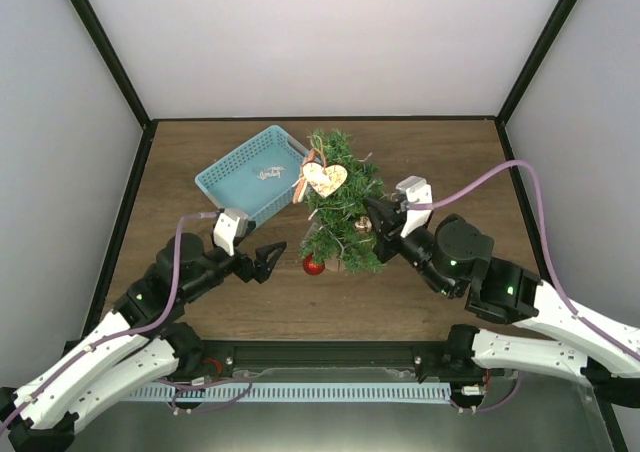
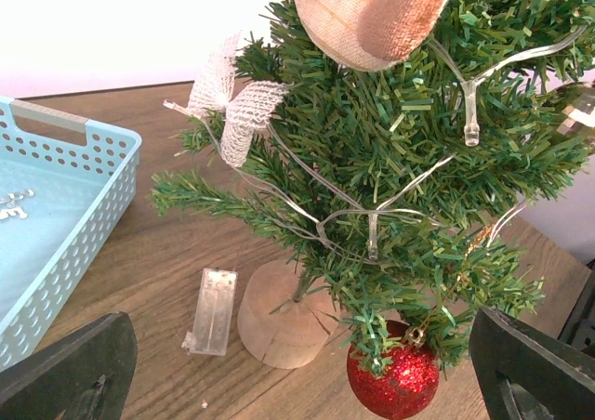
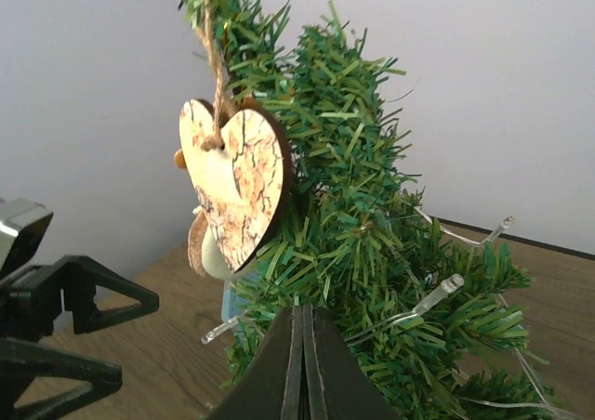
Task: Decorate the small christmas tree
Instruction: Adjust the decoration item on the Christmas tree.
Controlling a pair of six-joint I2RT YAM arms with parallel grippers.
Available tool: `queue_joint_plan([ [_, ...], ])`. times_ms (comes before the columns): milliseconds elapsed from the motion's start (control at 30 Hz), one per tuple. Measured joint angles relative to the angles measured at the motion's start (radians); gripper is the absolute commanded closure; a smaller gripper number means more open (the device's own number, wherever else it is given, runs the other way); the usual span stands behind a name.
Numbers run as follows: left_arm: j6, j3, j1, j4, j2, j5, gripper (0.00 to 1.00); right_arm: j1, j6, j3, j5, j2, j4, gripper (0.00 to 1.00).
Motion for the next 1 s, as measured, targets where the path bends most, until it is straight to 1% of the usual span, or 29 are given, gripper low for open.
queue_joint_plan([
  [167, 0.002, 0.000, 0.000, 0.003, 0.000, 0.005, 0.01, 0.000, -0.074, 0.028, -0.009, 0.036, -0.030, 0.99],
  [333, 0.003, 0.000, 0.000, 0.003, 0.002, 0.009, 0.01, 0.000, -0.126, 0.076, 0.015, 0.069, -0.073, 0.99],
  [700, 0.008, -0.001, 0.000, 0.003, 0.004, 0.012, 0.01, -0.001, -0.170, 0.078, 0.074, 0.039, -0.103, 0.99],
  [1000, 0.008, -0.001, 0.000, 0.004, 0.006, 0.013, 0.01, -0.022, -0.204, 0.066, 0.080, 0.039, -0.093, 0.99],
])
